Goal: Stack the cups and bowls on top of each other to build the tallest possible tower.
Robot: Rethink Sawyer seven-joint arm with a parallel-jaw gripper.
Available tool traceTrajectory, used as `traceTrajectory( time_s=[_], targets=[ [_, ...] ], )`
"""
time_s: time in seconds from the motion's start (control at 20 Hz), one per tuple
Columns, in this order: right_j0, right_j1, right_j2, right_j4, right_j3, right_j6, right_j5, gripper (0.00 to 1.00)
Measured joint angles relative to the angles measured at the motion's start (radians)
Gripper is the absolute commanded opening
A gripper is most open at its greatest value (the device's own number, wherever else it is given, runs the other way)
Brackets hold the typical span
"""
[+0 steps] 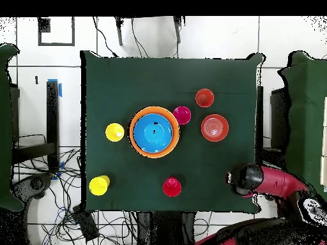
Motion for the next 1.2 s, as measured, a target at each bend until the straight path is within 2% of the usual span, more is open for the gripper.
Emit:
traceTrajectory(
  time_s=[0.45, 1.0, 1.2],
  targets=[
    [0.025, -0.016, -0.008, 0.043, 0.003, 0.001, -0.002, 0.00],
    [0.126, -0.114, -0.011, 0.190, 0.025, 0.003, 0.005, 0.00],
    [0.154, -0.147, -0.013, 0.248, 0.025, 0.003, 0.046, 0.00]
  ],
)
